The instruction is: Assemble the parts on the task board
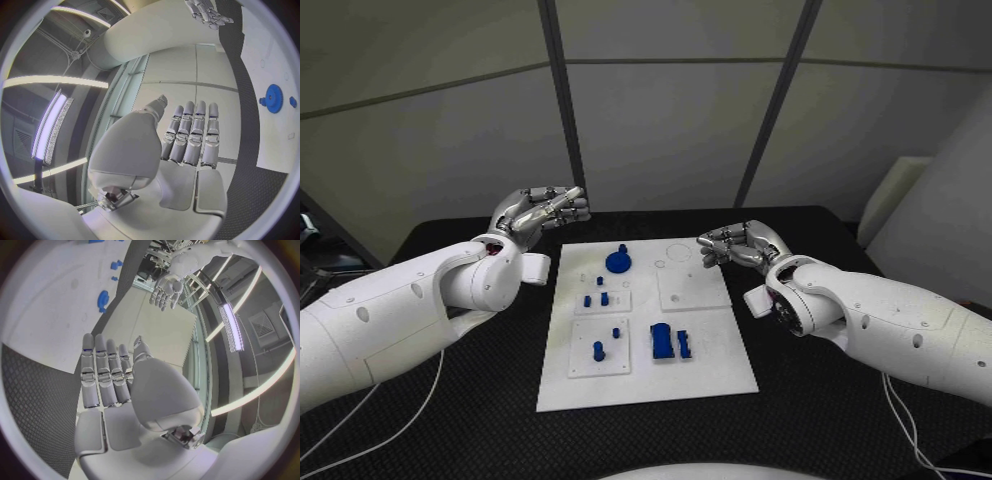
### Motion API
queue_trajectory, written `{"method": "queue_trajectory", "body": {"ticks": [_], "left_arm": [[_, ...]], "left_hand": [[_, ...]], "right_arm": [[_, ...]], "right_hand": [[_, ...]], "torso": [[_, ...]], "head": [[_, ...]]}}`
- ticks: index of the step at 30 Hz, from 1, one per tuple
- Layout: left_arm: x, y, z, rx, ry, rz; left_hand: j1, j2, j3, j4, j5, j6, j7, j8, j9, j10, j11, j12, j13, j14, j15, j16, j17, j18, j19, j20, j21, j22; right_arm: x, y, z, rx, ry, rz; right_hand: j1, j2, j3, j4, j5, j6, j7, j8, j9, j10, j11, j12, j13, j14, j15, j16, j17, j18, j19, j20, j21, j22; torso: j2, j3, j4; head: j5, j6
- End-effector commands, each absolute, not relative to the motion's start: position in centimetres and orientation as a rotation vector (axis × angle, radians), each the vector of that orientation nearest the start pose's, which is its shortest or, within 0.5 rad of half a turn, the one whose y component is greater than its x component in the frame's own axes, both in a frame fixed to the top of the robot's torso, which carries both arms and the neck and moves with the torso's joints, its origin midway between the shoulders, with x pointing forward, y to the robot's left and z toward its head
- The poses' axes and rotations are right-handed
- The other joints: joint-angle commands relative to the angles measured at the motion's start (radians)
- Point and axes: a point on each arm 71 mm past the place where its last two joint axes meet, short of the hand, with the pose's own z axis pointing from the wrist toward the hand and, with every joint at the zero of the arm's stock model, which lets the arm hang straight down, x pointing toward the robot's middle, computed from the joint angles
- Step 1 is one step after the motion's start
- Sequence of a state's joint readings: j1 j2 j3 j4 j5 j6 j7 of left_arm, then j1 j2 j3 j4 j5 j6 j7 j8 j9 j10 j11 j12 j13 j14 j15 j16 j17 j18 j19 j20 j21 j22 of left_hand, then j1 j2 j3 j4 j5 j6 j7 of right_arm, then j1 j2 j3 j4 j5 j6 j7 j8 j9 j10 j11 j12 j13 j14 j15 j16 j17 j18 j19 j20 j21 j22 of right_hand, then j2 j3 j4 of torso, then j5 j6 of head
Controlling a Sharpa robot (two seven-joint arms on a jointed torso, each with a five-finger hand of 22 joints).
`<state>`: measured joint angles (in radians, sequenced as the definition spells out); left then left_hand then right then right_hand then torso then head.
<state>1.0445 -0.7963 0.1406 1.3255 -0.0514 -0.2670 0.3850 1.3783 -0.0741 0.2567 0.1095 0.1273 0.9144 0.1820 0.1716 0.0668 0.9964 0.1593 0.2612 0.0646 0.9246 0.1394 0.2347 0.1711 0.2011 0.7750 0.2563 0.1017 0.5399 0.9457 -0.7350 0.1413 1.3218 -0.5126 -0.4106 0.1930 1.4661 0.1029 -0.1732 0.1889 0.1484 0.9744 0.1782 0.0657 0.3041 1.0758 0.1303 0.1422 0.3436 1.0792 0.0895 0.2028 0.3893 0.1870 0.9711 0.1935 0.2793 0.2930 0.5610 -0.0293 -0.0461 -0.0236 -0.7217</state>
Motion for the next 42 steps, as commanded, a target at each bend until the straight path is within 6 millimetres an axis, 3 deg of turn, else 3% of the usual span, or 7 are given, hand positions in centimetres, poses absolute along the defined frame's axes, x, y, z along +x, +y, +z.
{"method": "queue_trajectory", "body": {"ticks": [1, 13, 14, 28, 29, 30, 42], "left_arm": [[52.3, 25.2, -20.8, -1.25, 1.17, -1.437], [53.7, 24.3, -23.4, -1.304, 1.119, -1.375], [53.6, 23.8, -23.5, -1.301, 1.19, -1.394], [50.2, 21.3, -23.0, -1.255, 1.207, -1.309], [49.7, 21.0, -22.9, -1.248, 1.208, -1.298], [49.0, 20.6, -22.8, -1.24, 1.211, -1.284], [46.2, 19.2, -22.4, -1.209, 1.218, -1.229]], "left_hand": [[-0.01, 0.007, -0.038, 0.011, -0.002, -0.021, -0.013, -0.031, -0.002, -0.012, 0.022, -0.065, 0.0, -0.007, 0.023, -0.07, -0.036, -0.015, -0.013, 0.017, -0.037, -0.053], [-0.067, 0.044, -0.225, 0.039, 0.008, -0.119, -0.045, -0.113, -0.007, -0.123, 0.035, -0.202, -0.004, -0.147, 0.061, -0.178, -0.112, -0.048, -0.325, 0.036, -0.055, -0.311], [-0.462, 0.074, -0.257, -0.006, -0.036, -0.354, -0.087, -0.172, -0.067, -0.382, -0.022, -0.261, -0.065, -0.375, 0.002, -0.235, -0.171, -0.061, -0.455, -0.051, -0.102, -0.375], [-0.835, 0.074, -0.257, -0.11, -0.127, -0.585, -0.182, -0.172, -0.067, -0.635, -0.079, -0.261, -0.065, -0.603, -0.056, -0.235, -0.171, -0.12, -0.587, -0.137, -0.102, -0.445], [-0.851, 0.074, -0.257, -0.11, -0.127, -0.594, -0.182, -0.172, -0.067, -0.646, -0.081, -0.261, -0.065, -0.613, -0.058, -0.235, -0.171, -0.121, -0.592, -0.141, -0.102, -0.448], [-0.885, 0.074, -0.257, -0.11, -0.127, -0.615, -0.182, -0.172, -0.067, -0.668, -0.087, -0.261, -0.065, -0.633, -0.064, -0.235, -0.171, -0.121, -0.604, -0.148, -0.102, -0.454], [-1.077, 0.074, -0.257, -0.11, -0.127, -0.731, -0.182, -0.172, -0.067, -0.796, -0.159, -0.261, -0.065, -0.745, -0.139, -0.235, -0.171, -0.201, -0.67, -0.256, -0.102, -0.54]], "right_arm": [[50.9, -22.3, -25.9, 1.011, 1.432, 1.294], [52.5, -21.8, -26.4, 1.017, 1.38, 1.33], [52.4, -22.0, -26.8, 1.022, 1.415, 1.258], [50.0, -20.5, -24.3, 1.102, 1.292, 1.272], [49.5, -20.3, -24.0, 1.115, 1.279, 1.27], [48.9, -20.1, -23.6, 1.133, 1.263, 1.266], [46.2, -19.2, -22.4, 1.209, 1.218, 1.229]], "right_hand": [[-0.004, -0.004, 0.0, -0.023, -0.013, -0.008, 0.006, -0.003, -0.058, 0.026, 0.006, -0.061, -0.115, 0.008, 0.014, -0.1, -0.106, 0.0, 0.025, 0.025, -0.108, -0.094], [-0.093, -0.008, -0.002, -0.119, -0.076, -0.067, -0.002, -0.004, -0.194, -0.076, 0.038, -0.083, -0.282, -0.08, 0.054, -0.143, -0.319, -0.002, -0.057, 0.079, -0.219, -0.23], [-0.5, -0.103, 0.05, -0.189, -0.148, -0.335, -0.055, -0.066, -0.224, -0.374, -0.012, -0.142, -0.344, -0.376, 0.012, -0.203, -0.389, -0.056, -0.328, -0.002, -0.279, -0.293], [-0.888, -0.103, 0.098, -0.189, -0.148, -0.592, -0.103, -0.066, -0.304, -0.657, -0.059, -0.142, -0.344, -0.66, -0.09, -0.203, -0.389, -0.095, -0.587, -0.078, -0.279, -0.293], [-0.911, -0.103, 0.1, -0.189, -0.148, -0.607, -0.106, -0.066, -0.304, -0.674, -0.13, -0.142, -0.344, -0.676, -0.09, -0.203, -0.389, -0.095, -0.602, -0.082, -0.279, -0.293], [-0.949, -0.103, 0.173, -0.189, -0.148, -0.632, -0.178, -0.066, -0.304, -0.701, -0.13, -0.142, -0.344, -0.704, -0.09, -0.203, -0.389, -0.106, -0.627, -0.091, -0.279, -0.293], [-1.147, -0.103, 0.173, -0.189, -0.148, -0.763, -0.178, -0.066, -0.304, -0.844, -0.13, -0.142, -0.344, -0.847, -0.09, -0.203, -0.389, -0.187, -0.759, -0.194, -0.279, -0.293]], "torso": [[-0.027, -0.0064, -0.0021], [-0.044, 0.0034, 0.0015], [-0.039, -0.0011, 0.0012], [-0.018, 0.027, 0.0427], [-0.018, 0.0282, 0.0444], [-0.017, 0.0291, 0.0458], [-0.017, 0.0293, 0.0461]], "head": [[0.002, 0.021], [0.029, 0.046], [0.026, 0.04], [0.024, 0.115], [0.024, 0.119], [0.024, 0.121], [0.024, 0.122]]}}
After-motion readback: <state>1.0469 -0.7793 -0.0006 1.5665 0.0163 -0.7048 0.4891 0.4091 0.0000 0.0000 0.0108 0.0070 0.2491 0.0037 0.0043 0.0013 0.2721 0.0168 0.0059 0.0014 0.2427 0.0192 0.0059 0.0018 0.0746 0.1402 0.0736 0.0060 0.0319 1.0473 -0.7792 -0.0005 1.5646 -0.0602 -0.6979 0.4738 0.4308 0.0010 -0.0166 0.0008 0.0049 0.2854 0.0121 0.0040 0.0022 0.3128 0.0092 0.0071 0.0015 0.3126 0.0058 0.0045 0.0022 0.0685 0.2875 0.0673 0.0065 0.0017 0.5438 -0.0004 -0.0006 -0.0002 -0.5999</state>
